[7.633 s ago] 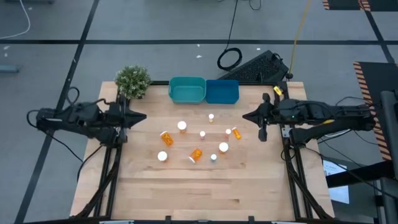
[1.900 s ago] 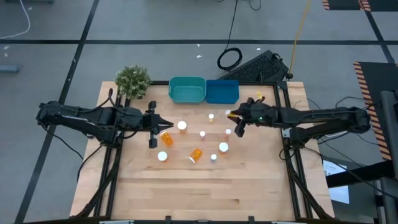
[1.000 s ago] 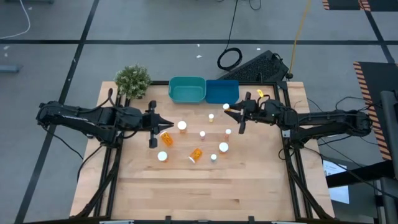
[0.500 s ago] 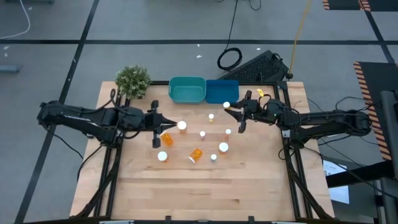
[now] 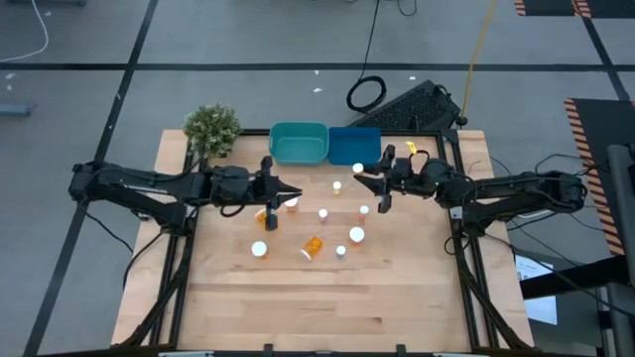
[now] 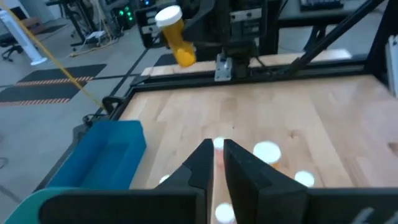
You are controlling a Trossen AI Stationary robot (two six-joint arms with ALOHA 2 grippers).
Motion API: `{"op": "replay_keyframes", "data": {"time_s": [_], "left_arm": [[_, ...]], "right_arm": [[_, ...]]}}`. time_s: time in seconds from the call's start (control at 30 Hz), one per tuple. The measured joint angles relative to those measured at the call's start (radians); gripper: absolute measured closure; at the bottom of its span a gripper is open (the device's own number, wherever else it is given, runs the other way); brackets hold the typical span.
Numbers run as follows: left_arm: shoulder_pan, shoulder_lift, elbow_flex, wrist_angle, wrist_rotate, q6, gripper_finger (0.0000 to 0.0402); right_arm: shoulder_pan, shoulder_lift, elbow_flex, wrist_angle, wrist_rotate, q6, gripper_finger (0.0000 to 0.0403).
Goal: Pick and place medicine bottles into bin by pill shape (circle, oval)
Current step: Put the small orange tablet bottle into the blue bin
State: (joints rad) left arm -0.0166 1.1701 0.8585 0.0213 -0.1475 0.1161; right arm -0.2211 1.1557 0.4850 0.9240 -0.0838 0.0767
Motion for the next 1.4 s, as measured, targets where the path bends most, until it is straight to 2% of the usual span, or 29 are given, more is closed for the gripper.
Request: {"op": "replay_keyframes", "data": {"time_s": [0.37,0.73,1.0,1.23,1.4], "left_arm": [[0.034,0.194,0.0,0.314,0.018,-0.023,0.0247],[0.045,0.374,0.0,0.631,0.02,-0.047,0.0174],[0.045,0.484,0.0,0.855,0.02,-0.059,0.016],[0.045,0.499,0.0,0.891,0.025,-0.071,0.016],[0.045,0.499,0.0,0.919,0.099,-0.073,0.016]], "right_arm": [[0.002,0.106,0.0,0.206,-0.078,0.07,0.03],[0.046,0.177,0.0,0.344,-0.077,0.067,0.03],[0.074,0.229,0.023,0.382,-0.076,0.025,0.03],[0.086,0.271,0.051,0.388,-0.075,0.008,0.03],[0.086,0.311,0.077,0.388,-0.077,0.009,0.03]]}}
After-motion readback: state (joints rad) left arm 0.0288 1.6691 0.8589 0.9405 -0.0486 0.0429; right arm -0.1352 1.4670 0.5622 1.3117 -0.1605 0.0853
